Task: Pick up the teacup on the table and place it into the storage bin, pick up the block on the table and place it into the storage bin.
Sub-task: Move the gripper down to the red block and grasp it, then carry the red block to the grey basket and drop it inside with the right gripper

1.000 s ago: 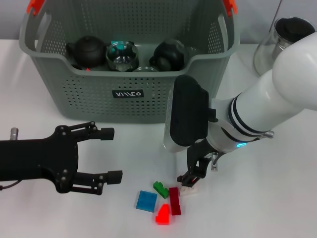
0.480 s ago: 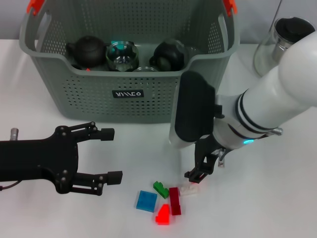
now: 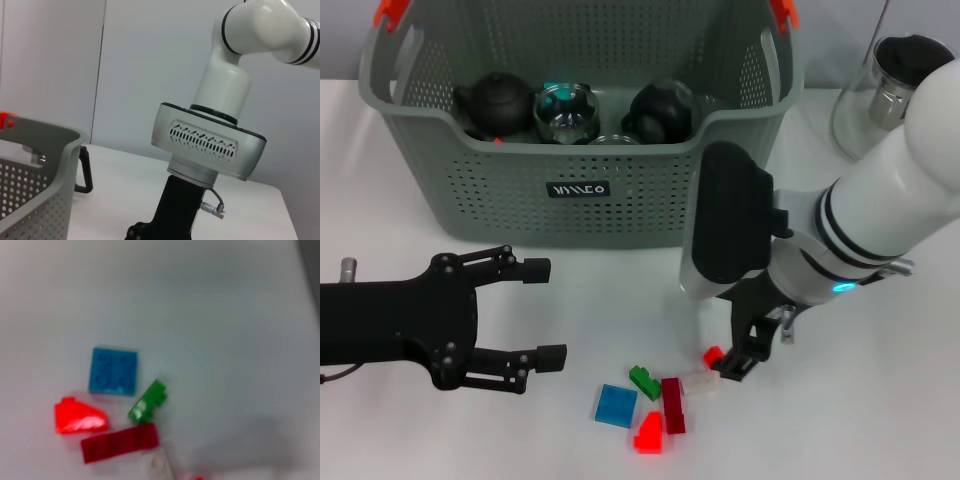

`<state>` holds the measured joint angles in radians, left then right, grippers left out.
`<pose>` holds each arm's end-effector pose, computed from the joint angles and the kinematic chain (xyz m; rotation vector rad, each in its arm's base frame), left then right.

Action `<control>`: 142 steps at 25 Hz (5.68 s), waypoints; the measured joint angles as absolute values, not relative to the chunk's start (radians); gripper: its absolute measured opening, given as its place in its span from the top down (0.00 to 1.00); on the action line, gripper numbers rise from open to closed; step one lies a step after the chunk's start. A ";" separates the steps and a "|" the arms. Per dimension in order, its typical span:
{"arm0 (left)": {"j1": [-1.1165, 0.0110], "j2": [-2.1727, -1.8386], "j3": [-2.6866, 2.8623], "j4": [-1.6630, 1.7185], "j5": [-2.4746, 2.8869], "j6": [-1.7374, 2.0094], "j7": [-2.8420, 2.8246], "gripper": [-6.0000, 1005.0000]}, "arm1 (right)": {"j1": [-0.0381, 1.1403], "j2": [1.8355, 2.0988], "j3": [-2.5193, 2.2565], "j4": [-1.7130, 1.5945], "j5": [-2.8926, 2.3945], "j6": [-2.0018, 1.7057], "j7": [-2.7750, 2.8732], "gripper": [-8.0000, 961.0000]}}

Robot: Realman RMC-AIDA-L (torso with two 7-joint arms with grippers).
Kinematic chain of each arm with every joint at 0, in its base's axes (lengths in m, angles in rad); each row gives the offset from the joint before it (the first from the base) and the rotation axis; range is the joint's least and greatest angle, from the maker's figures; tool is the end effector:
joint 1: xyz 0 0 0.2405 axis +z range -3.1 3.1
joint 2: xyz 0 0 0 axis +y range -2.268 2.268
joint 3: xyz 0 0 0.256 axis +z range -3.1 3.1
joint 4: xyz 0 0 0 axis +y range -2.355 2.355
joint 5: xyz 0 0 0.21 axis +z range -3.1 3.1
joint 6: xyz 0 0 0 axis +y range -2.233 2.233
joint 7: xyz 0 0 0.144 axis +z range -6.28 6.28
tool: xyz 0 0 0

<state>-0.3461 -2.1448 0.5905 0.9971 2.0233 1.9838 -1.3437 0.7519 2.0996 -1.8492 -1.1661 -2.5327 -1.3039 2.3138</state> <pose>-0.2613 0.2561 0.0422 -2.8445 -0.3861 -0.8255 0.1371 0.3393 -0.1001 -2.8764 0.0535 -0.7447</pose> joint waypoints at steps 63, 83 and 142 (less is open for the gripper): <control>-0.366 -2.145 0.497 0.931 2.019 1.944 -1.356 0.07 | 0.908 2.112 -1.945 -0.950 -2.466 -1.239 2.011 0.30; -0.368 -2.143 0.486 0.931 2.019 1.944 -1.356 0.07 | 0.907 2.112 -1.947 -0.955 -2.445 -1.251 2.012 0.47; -0.363 -2.131 0.463 0.951 2.099 1.963 -1.307 0.07 | 0.992 2.096 -1.295 -1.000 -2.296 -0.995 2.136 0.61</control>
